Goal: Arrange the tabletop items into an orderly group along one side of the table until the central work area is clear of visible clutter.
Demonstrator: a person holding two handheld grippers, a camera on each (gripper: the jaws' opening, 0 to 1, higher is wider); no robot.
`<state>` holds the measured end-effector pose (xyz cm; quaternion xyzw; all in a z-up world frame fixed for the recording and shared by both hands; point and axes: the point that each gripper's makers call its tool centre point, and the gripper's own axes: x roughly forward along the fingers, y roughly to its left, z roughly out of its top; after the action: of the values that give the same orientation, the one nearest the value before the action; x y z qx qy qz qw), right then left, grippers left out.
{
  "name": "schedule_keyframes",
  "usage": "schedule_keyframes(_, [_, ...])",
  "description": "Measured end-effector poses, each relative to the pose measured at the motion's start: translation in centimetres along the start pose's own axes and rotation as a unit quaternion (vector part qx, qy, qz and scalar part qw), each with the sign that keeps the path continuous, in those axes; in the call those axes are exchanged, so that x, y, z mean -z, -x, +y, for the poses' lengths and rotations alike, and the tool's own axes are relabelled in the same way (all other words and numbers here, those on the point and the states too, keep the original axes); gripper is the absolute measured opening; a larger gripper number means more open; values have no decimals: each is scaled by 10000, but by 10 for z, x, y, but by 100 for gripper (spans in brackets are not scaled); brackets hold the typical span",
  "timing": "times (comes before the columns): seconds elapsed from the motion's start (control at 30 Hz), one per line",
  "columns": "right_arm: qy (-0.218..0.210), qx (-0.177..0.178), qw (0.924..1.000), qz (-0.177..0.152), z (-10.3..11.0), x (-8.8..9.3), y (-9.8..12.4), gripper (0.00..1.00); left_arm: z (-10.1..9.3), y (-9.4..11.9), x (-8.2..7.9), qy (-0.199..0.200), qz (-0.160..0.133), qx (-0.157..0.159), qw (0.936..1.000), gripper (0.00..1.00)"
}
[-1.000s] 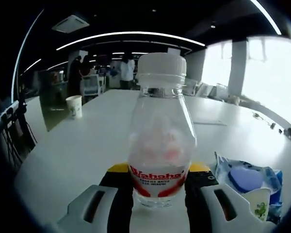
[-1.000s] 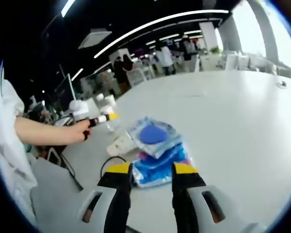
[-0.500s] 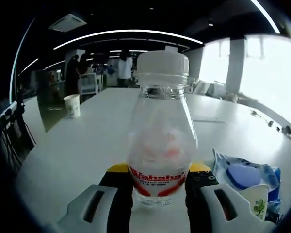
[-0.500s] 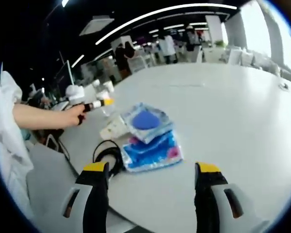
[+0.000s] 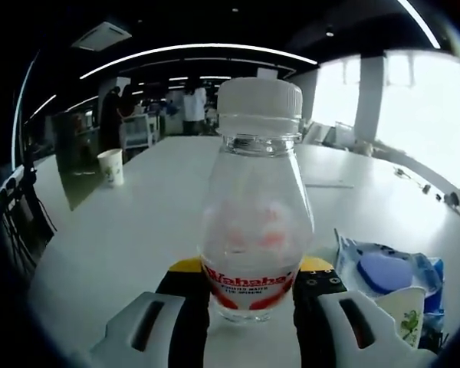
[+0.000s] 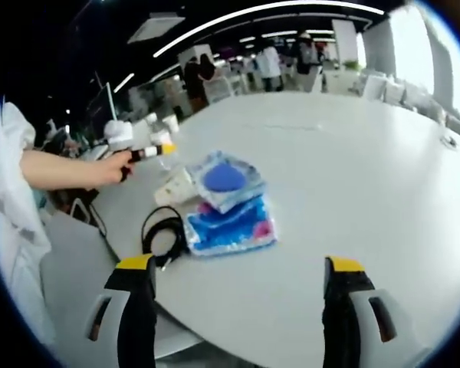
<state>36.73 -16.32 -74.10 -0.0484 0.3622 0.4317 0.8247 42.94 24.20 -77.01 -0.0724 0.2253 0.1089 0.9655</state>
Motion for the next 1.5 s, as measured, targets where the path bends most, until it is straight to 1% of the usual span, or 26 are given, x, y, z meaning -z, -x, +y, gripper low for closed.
schedule_keyframes(0.17, [87,-11,9999,59,1,-1,-1,88,0,1,1,20,-12,3,10000,38])
schedule_keyframes(0.3, [101,-16,9999,78,3,1,-2,88,0,0,2,-62,38,-17,10000,38])
schedule_keyframes(0.37, [96,-27,9999,87,5,2,-2,88,-2,0,3,-116,40,-38,9999,39])
schedule_keyframes(0.4, [92,-33,9999,94,5,3,-2,87,-1,1,3,-122,21,-99,9999,39])
schedule_keyframes(0.6, [51,-25,9999,103,5,7,-1,87,1,0,3,-41,-58,-173,9998,39])
schedule_keyframes(0.67, [31,-17,9999,110,5,8,0,87,1,0,4,31,-37,-145,9999,39])
schedule_keyframes(0.7, [27,-9,9999,102,5,8,0,87,1,0,6,117,23,-136,9998,39])
schedule_keyframes(0.83, [8,10,10000,81,4,8,0,87,3,3,6,207,3,-195,9996,42])
schedule_keyframes(0.97, [-14,11,10000,23,4,5,0,86,8,6,4,268,0,-226,9994,47])
schedule_keyframes(1.1, [-35,-17,10000,13,6,6,-2,86,10,10,3,287,-10,-169,9994,50])
schedule_keyframes(1.13, [-33,-23,10000,3,7,5,-3,86,10,11,2,351,-39,-170,9992,52])
schedule_keyframes(1.2, [-32,-41,10000,-11,9,5,-3,86,12,14,-7,630,-253,-166,9976,56])
schedule_keyframes(1.27, [-44,-39,10000,-67,9,3,-3,86,13,15,-11,542,-268,-198,9980,60])
schedule_keyframes(1.37, [-33,-41,9999,-91,9,1,-4,86,7,16,-17,429,-282,-52,9987,63])
schedule_keyframes(1.43, [-22,-39,9999,-109,8,0,-3,86,5,18,-18,393,-293,-13,9988,67])
schedule_keyframes(1.5, [-33,-34,9999,-155,7,-1,-2,86,4,23,-18,355,-288,18,9990,68])
